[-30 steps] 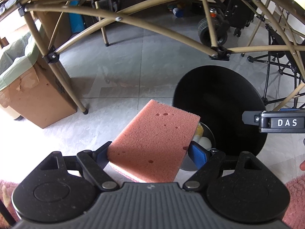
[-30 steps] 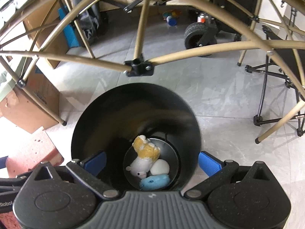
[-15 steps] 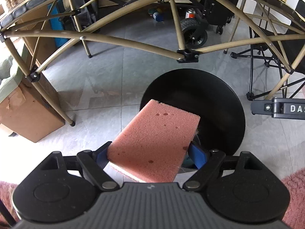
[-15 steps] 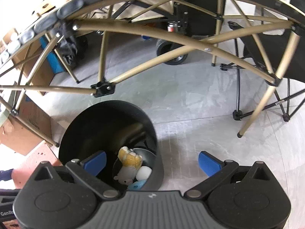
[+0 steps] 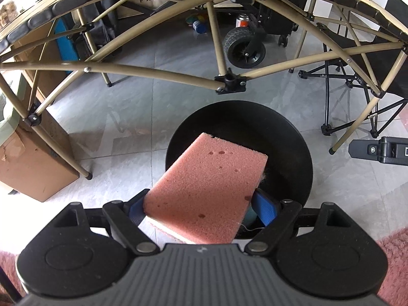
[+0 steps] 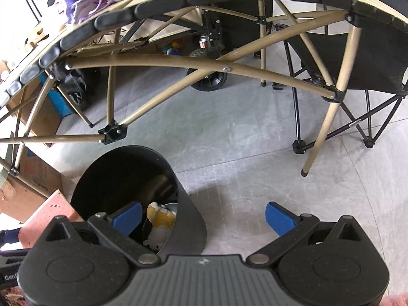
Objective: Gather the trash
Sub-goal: 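Move the left tool over the bin opening and open it to drop the pink sponge, then raise both tools from the bin back toward the table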
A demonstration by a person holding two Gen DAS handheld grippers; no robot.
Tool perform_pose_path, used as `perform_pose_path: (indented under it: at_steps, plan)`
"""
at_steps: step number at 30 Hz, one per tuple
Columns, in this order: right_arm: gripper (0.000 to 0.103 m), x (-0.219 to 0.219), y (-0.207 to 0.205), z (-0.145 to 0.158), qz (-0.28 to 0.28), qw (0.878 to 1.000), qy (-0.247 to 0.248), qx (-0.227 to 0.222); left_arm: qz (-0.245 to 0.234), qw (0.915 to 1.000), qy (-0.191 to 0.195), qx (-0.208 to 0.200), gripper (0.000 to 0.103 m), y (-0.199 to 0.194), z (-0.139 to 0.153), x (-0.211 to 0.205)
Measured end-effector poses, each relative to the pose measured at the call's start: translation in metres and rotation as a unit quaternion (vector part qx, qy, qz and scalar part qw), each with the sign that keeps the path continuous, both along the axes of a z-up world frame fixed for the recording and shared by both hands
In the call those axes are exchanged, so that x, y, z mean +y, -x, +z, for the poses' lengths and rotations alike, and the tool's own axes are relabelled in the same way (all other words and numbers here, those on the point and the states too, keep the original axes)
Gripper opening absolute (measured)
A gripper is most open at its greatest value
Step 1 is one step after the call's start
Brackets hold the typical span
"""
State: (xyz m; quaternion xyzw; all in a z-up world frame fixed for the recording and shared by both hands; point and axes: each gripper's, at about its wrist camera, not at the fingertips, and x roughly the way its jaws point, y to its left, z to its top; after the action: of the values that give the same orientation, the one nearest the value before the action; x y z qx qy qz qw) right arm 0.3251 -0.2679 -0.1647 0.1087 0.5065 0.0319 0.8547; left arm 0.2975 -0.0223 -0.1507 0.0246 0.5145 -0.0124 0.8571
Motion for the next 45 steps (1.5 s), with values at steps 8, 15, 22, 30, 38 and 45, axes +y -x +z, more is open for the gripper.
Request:
perform_pose_path:
  at_steps: [8,15,22,30,38,45]
  plan:
    - [0.103,-0.012,0.002,-0.001,-0.018,1.0,0.0,0.0,-0.014,0.9999,0.001,0.009,0.085,-0.01,-0.005,-0.015]
    - [0.103,-0.024,0.003,-0.004,-0.032,0.999,-0.001,0.003,-0.023,0.9995,0.001,0.02,0.085,-0.021,-0.012,-0.028]
    - [0.103,-0.031,0.003,-0.007,-0.041,0.999,-0.004,0.006,-0.025,0.999,0.001,0.038,0.085,-0.034,-0.022,-0.039]
    - [0.103,-0.036,0.003,-0.011,-0.048,0.999,-0.005,0.011,-0.024,0.9982,0.003,0.055,0.086,-0.045,-0.03,-0.049]
    - [0.103,-0.038,0.002,-0.013,-0.05,0.999,-0.006,0.013,0.0,0.9969,0.02,0.076,0.103,-0.051,-0.038,-0.046]
    - [0.103,-0.039,0.002,-0.014,-0.049,0.999,-0.006,0.013,-0.001,0.9969,0.017,0.076,0.103,-0.051,-0.037,-0.045]
